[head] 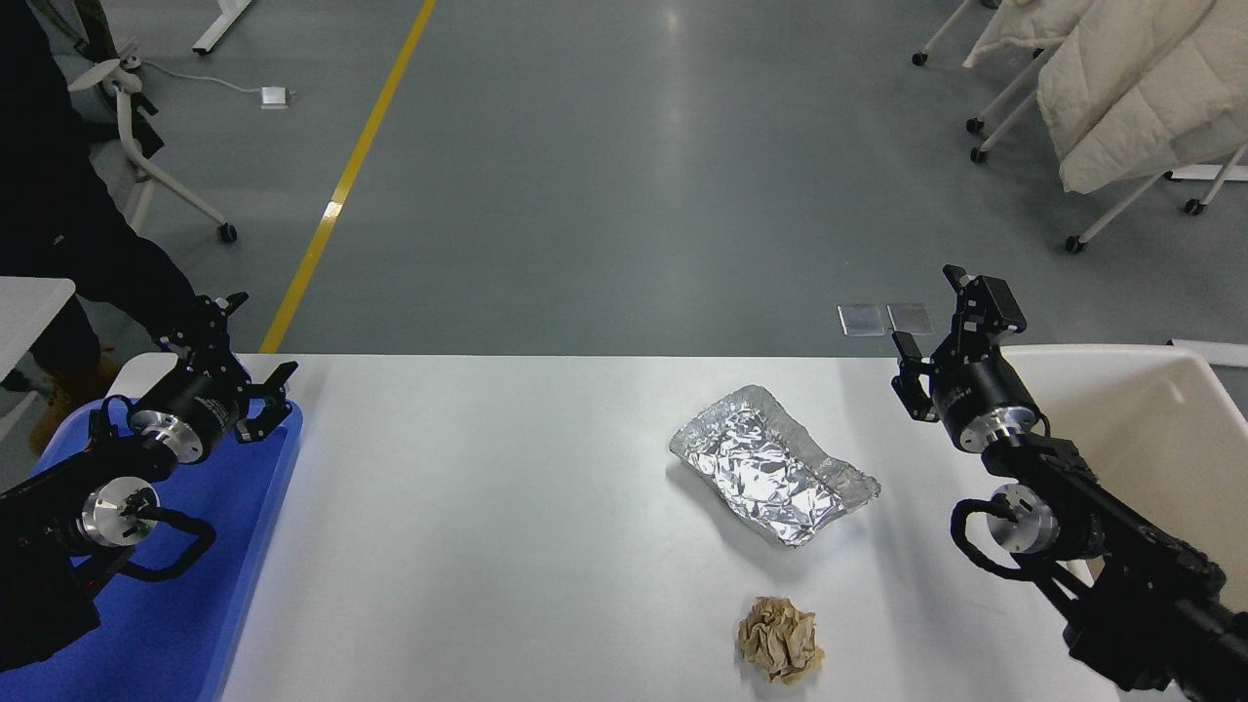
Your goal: Clean the table surface
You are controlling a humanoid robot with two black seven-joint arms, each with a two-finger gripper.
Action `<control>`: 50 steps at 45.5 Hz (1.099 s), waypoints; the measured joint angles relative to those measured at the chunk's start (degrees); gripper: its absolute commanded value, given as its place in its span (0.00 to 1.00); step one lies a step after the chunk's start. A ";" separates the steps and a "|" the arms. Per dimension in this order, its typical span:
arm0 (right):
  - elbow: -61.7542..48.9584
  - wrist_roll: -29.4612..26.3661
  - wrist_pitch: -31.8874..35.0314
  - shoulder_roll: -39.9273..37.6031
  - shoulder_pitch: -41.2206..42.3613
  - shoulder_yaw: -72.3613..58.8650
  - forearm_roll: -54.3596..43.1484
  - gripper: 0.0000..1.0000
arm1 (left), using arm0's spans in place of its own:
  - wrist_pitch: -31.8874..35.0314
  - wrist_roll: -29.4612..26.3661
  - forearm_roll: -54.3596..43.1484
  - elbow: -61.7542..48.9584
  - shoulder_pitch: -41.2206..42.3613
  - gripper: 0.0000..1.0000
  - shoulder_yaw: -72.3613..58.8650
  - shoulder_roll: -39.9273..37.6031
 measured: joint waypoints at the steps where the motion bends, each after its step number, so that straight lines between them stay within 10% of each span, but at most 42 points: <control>1: 0.35 -0.01 -0.07 -0.82 0.37 -1.36 -0.79 1.00 | 0.00 0.00 0.00 0.00 0.00 1.00 0.00 0.00; 18: 11.56 -2.90 1.73 -17.19 9.52 -28.36 -9.22 1.00 | 0.00 0.00 0.00 0.00 -0.01 1.00 0.00 0.00; 50: 24.04 -34.56 3.23 -18.48 24.65 -48.67 -1.74 1.00 | 0.00 0.00 0.00 -0.02 -0.01 1.00 0.00 0.00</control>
